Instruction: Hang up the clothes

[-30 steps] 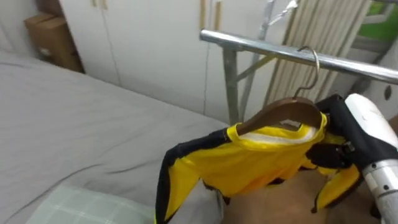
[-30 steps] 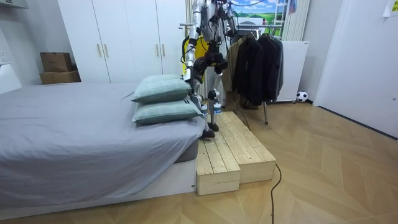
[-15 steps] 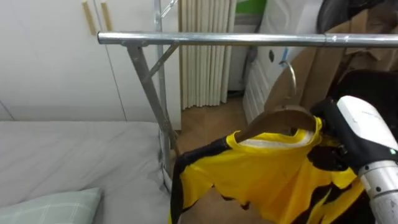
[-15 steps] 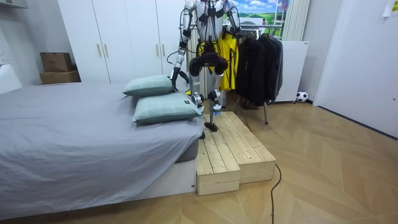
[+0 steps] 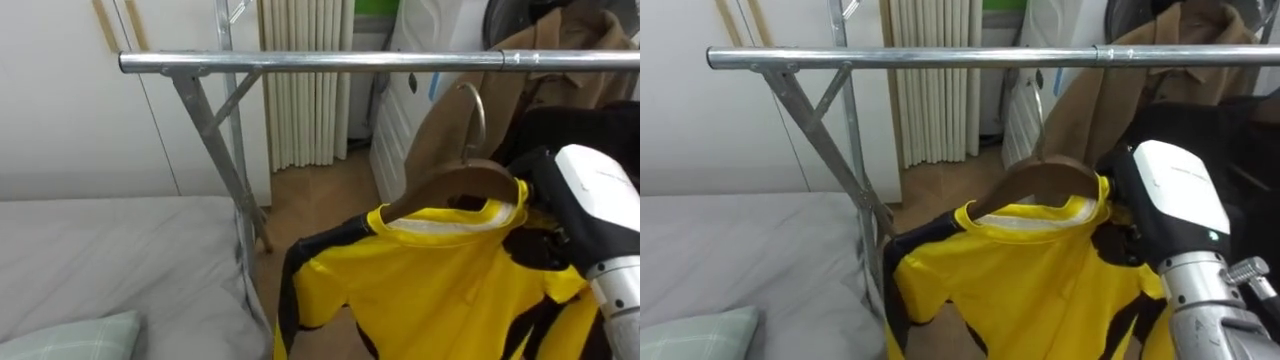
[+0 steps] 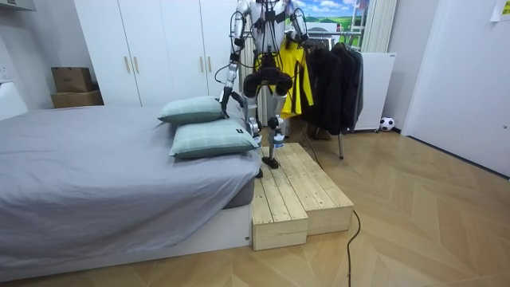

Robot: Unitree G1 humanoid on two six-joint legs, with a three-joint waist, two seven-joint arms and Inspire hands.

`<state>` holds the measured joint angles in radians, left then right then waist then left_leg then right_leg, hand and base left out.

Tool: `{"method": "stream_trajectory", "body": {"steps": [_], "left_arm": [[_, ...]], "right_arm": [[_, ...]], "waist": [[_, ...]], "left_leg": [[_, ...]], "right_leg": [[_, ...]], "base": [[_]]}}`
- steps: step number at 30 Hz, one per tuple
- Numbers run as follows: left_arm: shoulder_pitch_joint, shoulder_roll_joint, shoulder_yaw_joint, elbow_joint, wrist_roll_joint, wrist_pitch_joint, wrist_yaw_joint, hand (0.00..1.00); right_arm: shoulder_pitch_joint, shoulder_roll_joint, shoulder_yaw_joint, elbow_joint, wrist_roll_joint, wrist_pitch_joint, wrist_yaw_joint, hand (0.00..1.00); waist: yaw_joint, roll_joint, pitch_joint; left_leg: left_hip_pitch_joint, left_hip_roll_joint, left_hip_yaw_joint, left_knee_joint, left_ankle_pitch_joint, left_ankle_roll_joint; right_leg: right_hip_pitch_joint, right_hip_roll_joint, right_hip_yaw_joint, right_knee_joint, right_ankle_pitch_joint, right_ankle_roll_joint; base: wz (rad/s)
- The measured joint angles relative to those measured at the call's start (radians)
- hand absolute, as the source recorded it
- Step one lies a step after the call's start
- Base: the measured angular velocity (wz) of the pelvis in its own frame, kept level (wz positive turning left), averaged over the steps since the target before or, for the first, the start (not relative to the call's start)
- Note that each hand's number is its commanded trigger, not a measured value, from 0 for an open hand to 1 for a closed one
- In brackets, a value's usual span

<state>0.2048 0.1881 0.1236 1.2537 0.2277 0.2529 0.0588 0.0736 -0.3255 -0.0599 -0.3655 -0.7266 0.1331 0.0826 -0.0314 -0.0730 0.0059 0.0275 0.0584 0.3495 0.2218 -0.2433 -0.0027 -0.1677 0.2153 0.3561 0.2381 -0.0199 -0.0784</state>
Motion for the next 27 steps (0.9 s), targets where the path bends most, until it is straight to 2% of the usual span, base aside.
{"method": "stream_trajectory", "body": {"steps": [3,6,7,12,16,18,23,27], "left_arm": [[0.0,0.001,0.009,-0.001,0.001,-0.017,0.0,0.0],[-0.001,0.003,0.03,-0.009,0.002,-0.023,0.0,0.0],[-0.001,0.004,0.03,-0.012,0.002,-0.023,0.0,0.0],[-0.002,0.007,0.03,-0.019,0.002,-0.035,0.01,0.0],[-0.002,0.009,0.028,-0.025,0.002,-0.038,0.018,0.0],[-0.002,0.007,0.027,-0.024,0.002,-0.053,0.026,0.0],[-0.004,-0.001,0.028,-0.021,0.002,-0.073,0.044,0.0],[-0.005,-0.001,0.029,-0.016,0.003,-0.082,0.047,0.0]], "right_arm": [[-0.022,-0.001,0.001,-0.001,0.034,0.0,0.002,1.0],[-0.068,-0.001,0.002,-0.001,0.106,0.0,0.006,1.0],[-0.08,0.0,0.002,-0.006,0.137,0.0,0.006,1.0],[-0.093,0.001,0.012,-0.039,0.211,0.0,0.008,1.0],[-0.098,0.002,0.052,-0.045,0.213,0.0,0.009,1.0],[-0.102,0.002,0.075,-0.045,0.199,0.0,0.027,1.0],[-0.103,0.001,0.078,-0.045,0.18,0.0,0.046,1.0],[-0.114,0.001,0.078,-0.045,0.175,0.0,0.053,1.0]], "waist": [[0.02,-0.004,0.0015],[0.039,-0.013,-0.0005],[0.045,-0.014,-0.0009],[0.065,-0.024,-0.0015],[0.07,-0.024,-0.0016],[0.087,-0.022,-0.0011],[0.117,-0.015,-0.0003],[0.12,-0.012,-0.0003]], "left_leg": [[0.001,-0.001,-0.003,-0.003,0.0,0.0],[0.003,0.001,-0.004,-0.007,0.0,-0.001],[0.007,0.002,-0.005,-0.004,-0.001,-0.003],[0.01,0.003,-0.03,-0.001,-0.002,-0.004],[0.012,0.002,-0.054,-0.001,-0.001,-0.005],[0.011,0.002,-0.055,0.0,-0.002,-0.006],[0.013,0.004,-0.063,-0.002,-0.003,-0.01],[0.013,0.006,-0.073,-0.003,-0.004,-0.012]], "right_leg": [[0.003,0.002,0.003,-0.005,-0.003,0.0],[0.006,0.001,-0.003,-0.013,0.005,-0.004],[0.008,-0.005,-0.023,-0.018,0.013,-0.014],[0.021,-0.012,-0.056,-0.019,0.01,-0.02],[0.027,-0.017,-0.079,-0.018,0.002,-0.025],[0.025,-0.017,-0.084,-0.018,-0.004,-0.028],[0.029,-0.015,-0.09,-0.016,-0.007,-0.031],[0.031,-0.015,-0.098,-0.017,-0.011,-0.037]], "base": [[0.02],[0.02],[0.08],[0.15],[0.19],[0.06],[0.03],[0.06]]}}
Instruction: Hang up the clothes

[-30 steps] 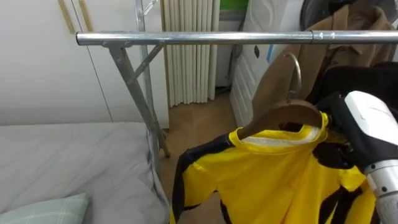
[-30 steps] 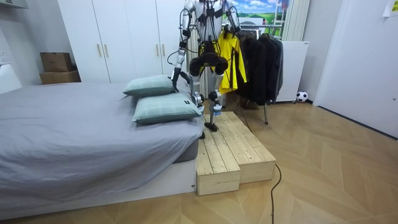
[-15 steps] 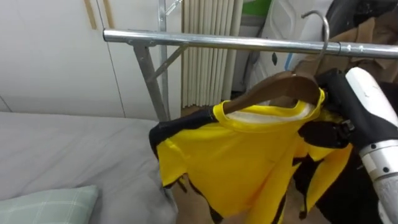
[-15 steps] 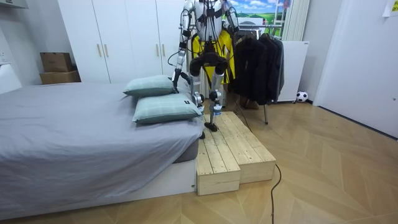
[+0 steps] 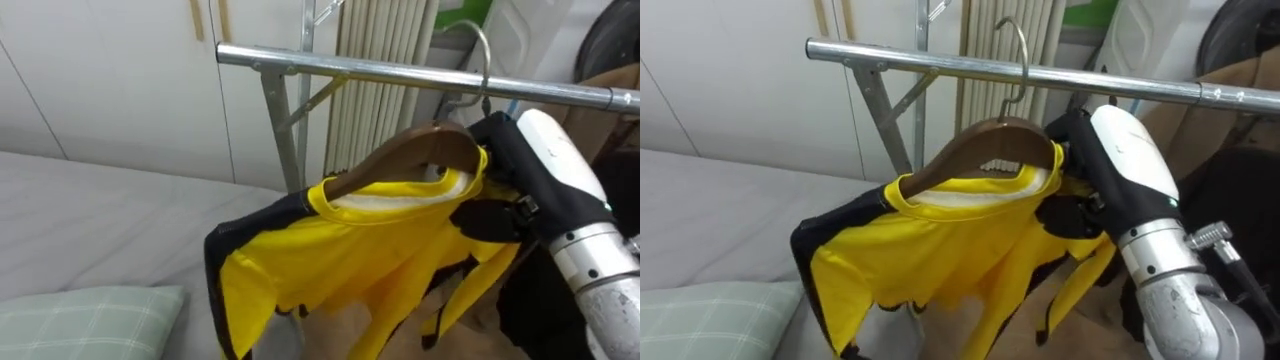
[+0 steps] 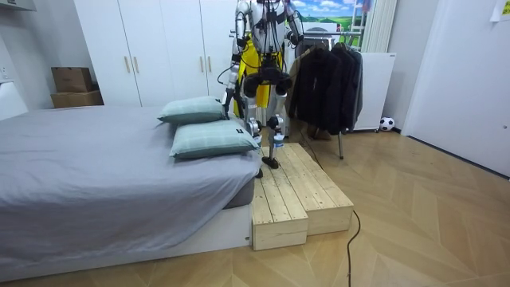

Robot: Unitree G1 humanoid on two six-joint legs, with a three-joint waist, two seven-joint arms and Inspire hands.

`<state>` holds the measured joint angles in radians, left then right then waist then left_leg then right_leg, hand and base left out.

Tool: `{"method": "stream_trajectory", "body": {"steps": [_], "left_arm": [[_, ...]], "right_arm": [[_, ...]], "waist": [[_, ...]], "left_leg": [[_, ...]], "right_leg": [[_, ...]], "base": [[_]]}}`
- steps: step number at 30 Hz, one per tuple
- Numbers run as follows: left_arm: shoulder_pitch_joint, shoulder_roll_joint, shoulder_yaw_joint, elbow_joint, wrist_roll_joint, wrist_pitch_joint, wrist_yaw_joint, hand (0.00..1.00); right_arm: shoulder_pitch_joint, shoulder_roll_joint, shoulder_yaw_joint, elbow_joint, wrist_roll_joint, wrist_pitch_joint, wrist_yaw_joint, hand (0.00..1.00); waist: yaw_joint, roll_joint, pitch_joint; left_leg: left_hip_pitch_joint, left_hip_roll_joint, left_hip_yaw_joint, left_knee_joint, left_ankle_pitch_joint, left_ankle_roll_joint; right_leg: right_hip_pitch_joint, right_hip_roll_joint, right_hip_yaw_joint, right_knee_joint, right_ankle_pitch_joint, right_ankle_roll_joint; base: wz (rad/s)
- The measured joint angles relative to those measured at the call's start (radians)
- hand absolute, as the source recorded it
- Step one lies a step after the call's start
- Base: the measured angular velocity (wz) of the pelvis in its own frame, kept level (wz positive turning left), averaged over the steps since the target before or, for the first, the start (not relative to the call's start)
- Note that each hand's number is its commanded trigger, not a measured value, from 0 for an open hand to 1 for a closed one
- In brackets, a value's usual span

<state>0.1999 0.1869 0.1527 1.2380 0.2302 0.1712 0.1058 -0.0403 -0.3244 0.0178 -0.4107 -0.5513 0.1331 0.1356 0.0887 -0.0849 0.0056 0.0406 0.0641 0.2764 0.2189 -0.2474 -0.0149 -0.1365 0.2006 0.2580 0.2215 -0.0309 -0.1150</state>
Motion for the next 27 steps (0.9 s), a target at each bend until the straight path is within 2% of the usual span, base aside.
{"method": "stream_trajectory", "body": {"steps": [9,12,18,23,27], "left_arm": [[0.008,-0.012,0.0,0.001,0.017,-0.01,0.02,0.0],[0.01,-0.013,0.013,0.0,0.018,-0.01,0.021,0.0],[0.009,-0.013,0.041,0.0,0.017,-0.01,0.021,0.0],[0.012,-0.014,0.059,0.0,0.015,-0.009,0.021,0.0],[0.013,-0.018,0.071,-0.004,0.018,-0.01,0.021,0.0]], "right_arm": [[-0.065,0.001,0.0,0.023,0.055,-0.002,0.01,1.0],[-0.068,0.001,-0.003,0.045,0.064,-0.012,0.01,1.0],[-0.067,0.001,-0.011,0.134,0.129,-0.01,0.009,1.0],[-0.067,0.005,-0.011,0.191,0.193,-0.01,0.008,1.0],[-0.068,0.009,-0.018,0.23,0.242,-0.01,0.007,1.0]], "waist": [[0.003,0.005,0.0023],[0.001,0.004,0.0014],[-0.002,0.005,0.0019],[0.0,0.01,0.0064],[0.001,0.012,0.0067]], "left_leg": [[0.018,0.002,-0.006,-0.01,0.003,-0.005],[0.025,0.002,-0.009,-0.014,0.002,-0.007],[0.025,0.003,-0.019,-0.012,0.002,-0.008],[0.047,0.003,-0.023,-0.013,0.003,-0.009],[0.047,0.003,-0.026,-0.014,0.003,-0.009]], "right_leg": [[0.013,0.001,-0.009,-0.001,-0.006,-0.007],[0.017,0.001,-0.01,0.001,-0.015,-0.007],[0.025,0.001,-0.01,-0.001,-0.015,-0.011],[0.05,0.005,0.003,-0.013,-0.024,-0.011],[0.052,0.006,0.009,-0.015,-0.024,-0.01]], "base": [[0.03],[0.04],[0.01],[0.01],[0.02]]}}
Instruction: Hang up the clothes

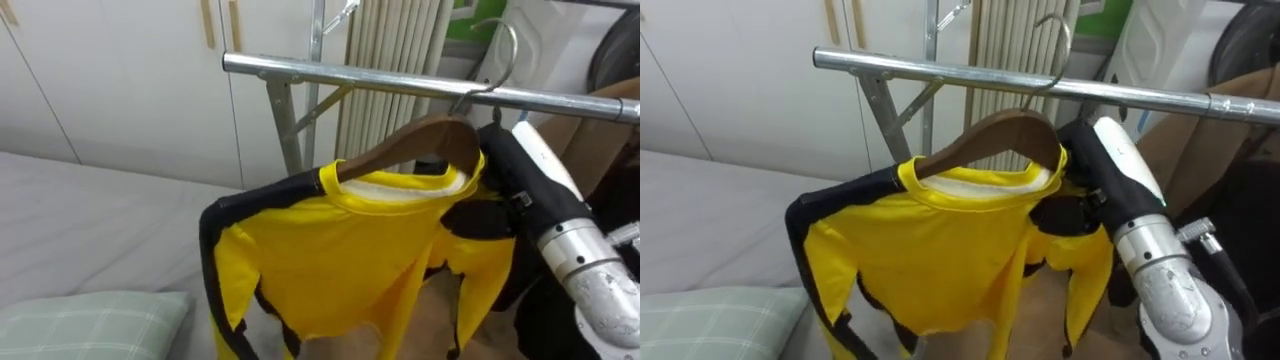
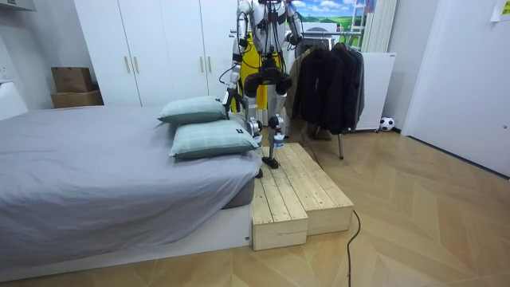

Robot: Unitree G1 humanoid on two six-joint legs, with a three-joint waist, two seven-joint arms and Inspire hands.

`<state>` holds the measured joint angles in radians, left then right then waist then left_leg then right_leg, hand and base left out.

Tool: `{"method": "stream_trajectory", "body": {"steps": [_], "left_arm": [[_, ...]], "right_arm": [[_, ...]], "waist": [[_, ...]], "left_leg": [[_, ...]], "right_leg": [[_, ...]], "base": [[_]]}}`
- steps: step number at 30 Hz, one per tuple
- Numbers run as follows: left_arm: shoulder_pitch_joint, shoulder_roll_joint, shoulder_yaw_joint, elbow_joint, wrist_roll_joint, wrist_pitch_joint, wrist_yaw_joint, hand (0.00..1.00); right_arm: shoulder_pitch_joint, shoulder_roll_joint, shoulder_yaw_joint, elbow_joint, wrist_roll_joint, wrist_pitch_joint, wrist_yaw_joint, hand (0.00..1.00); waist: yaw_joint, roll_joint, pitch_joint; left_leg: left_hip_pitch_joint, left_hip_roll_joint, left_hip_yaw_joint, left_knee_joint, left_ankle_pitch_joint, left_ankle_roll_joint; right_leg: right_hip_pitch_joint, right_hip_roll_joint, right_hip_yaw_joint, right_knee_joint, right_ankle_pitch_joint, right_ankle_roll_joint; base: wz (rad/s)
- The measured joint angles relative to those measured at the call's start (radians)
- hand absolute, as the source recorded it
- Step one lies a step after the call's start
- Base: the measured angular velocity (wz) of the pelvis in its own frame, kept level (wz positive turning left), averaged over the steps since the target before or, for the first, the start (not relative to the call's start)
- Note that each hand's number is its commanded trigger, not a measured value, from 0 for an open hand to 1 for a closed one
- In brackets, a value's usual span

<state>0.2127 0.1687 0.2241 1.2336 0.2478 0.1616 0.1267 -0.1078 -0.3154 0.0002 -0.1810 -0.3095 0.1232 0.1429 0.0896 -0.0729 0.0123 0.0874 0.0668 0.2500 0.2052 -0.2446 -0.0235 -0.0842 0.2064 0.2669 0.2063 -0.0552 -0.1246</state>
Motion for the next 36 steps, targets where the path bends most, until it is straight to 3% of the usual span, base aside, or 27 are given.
{"method": "stream_trajectory", "body": {"steps": [7,22,27,36], "left_arm": [[0.007,-0.002,0.0,-0.003,0.001,0.0,-0.001,0.0],[0.023,-0.003,0.004,-0.027,0.001,0.0,-0.007,0.0],[0.058,-0.004,-0.002,-0.086,0.002,0.001,-0.011,0.0],[0.059,-0.003,0.001,-0.11,0.0,0.013,-0.012,0.0]], "right_arm": [[-0.001,0.005,-0.001,0.073,0.003,0.0,0.0,1.0],[-0.053,-0.001,-0.024,0.235,0.17,0.011,-0.038,1.0],[-0.101,-0.008,-0.024,0.338,0.206,0.011,-0.044,1.0],[-0.232,-0.021,-0.024,0.527,0.225,0.025,-0.061,1.0]], "waist": [[0.002,0.007,-0.0007],[0.002,0.009,-0.003],[0.001,0.002,-0.0032],[0.002,-0.005,-0.0041]], "left_leg": [[0.012,0.0,-0.002,0.0,0.0,0.0],[0.013,0.0,-0.012,0.0,0.0,0.0],[0.013,-0.002,-0.021,0.0,0.001,-0.001],[0.01,-0.006,-0.046,0.0,0.001,-0.001]], "right_leg": [[0.014,-0.002,-0.008,-0.001,-0.002,-0.001],[0.014,-0.003,-0.011,0.001,-0.002,-0.001],[0.011,-0.011,-0.043,0.003,-0.006,-0.004],[0.01,-0.018,-0.063,0.005,-0.011,-0.004]], "base": [[0.0],[0.0],[0.07],[0.08]]}}
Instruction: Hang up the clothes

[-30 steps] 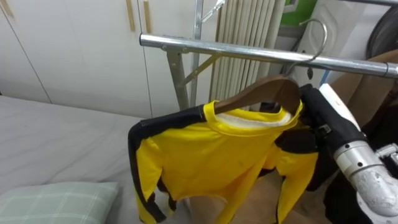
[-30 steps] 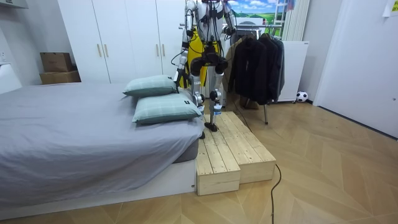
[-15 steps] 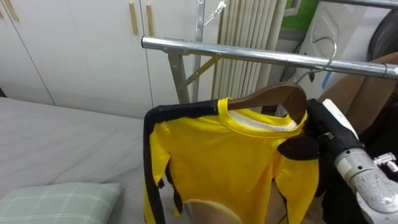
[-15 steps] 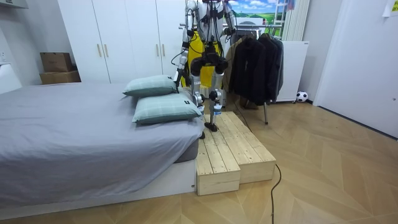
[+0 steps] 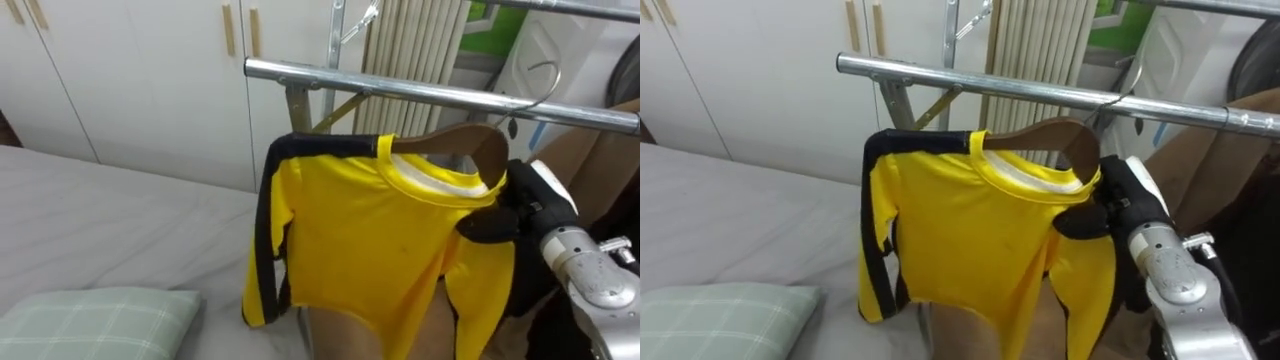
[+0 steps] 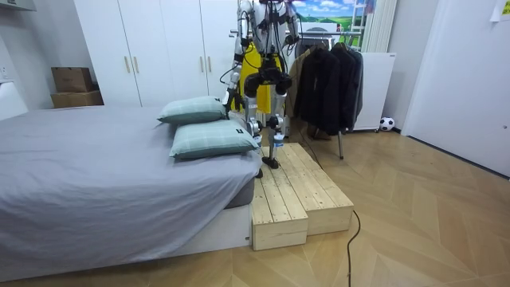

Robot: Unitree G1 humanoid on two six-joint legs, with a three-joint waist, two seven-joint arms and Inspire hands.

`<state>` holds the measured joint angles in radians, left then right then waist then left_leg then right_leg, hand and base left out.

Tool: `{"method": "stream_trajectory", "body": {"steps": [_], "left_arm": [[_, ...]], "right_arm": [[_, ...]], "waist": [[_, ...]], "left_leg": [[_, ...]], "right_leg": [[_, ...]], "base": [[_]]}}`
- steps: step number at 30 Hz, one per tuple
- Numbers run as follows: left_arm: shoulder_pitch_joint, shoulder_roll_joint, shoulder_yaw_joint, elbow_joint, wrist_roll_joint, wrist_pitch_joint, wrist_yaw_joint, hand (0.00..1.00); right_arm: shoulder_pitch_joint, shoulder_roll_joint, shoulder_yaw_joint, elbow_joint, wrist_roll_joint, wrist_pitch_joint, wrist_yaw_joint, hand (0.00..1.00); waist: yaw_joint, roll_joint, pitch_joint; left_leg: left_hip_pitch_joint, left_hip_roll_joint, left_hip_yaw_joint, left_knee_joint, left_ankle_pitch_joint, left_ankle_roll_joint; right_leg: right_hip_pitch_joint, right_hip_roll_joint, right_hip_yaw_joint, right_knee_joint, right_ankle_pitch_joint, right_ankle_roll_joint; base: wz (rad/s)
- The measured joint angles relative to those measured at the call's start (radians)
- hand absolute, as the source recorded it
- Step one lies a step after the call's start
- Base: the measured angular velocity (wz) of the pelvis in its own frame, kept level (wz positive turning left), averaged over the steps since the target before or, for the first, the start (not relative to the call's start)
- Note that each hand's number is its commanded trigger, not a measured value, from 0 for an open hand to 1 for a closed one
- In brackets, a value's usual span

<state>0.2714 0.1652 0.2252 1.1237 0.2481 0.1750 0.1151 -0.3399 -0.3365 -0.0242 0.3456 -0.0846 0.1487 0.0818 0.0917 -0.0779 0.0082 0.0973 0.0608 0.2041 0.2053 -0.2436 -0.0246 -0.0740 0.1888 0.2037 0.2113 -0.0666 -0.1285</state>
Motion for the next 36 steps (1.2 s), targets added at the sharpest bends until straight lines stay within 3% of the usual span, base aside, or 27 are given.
{"method": "stream_trajectory", "body": {"steps": [6,12,23,36], "left_arm": [[-0.003,0.002,0.01,-0.014,0.029,0.003,-0.011,0.0],[0.004,0.006,0.01,-0.015,0.029,0.004,-0.012,0.0],[0.037,0.009,0.029,-0.064,0.031,0.006,-0.041,0.0],[0.036,0.009,0.032,-0.066,0.039,0.005,-0.041,0.0]], "right_arm": [[-0.056,-0.054,0.002,0.048,0.024,0.032,0.003,1.0],[-0.132,-0.065,0.002,0.17,0.048,0.041,0.008,1.0],[-0.155,-0.135,0.001,0.28,0.181,0.044,0.031,1.0],[-0.161,-0.14,0.002,0.391,0.219,0.043,0.025,1.0]], "waist": [[0.023,-0.012,-0.0053],[0.024,-0.029,-0.0107],[0.046,-0.033,-0.0096],[0.052,-0.035,-0.008]], "left_leg": [[-0.004,-0.003,-0.005,0.0,0.0,0.0],[0.006,-0.004,-0.021,0.0,0.002,-0.003],[0.016,-0.004,-0.029,-0.007,0.003,-0.005],[0.021,-0.005,-0.043,-0.007,0.004,-0.005]], "right_leg": [[-0.015,-0.003,-0.014,0.028,-0.016,-0.006],[0.006,-0.005,-0.02,0.027,-0.022,-0.009],[0.009,-0.01,-0.04,0.031,-0.032,-0.014],[0.021,-0.012,-0.043,0.027,-0.036,-0.013]], "base": [[0.03],[0.07],[0.03],[0.01]]}}
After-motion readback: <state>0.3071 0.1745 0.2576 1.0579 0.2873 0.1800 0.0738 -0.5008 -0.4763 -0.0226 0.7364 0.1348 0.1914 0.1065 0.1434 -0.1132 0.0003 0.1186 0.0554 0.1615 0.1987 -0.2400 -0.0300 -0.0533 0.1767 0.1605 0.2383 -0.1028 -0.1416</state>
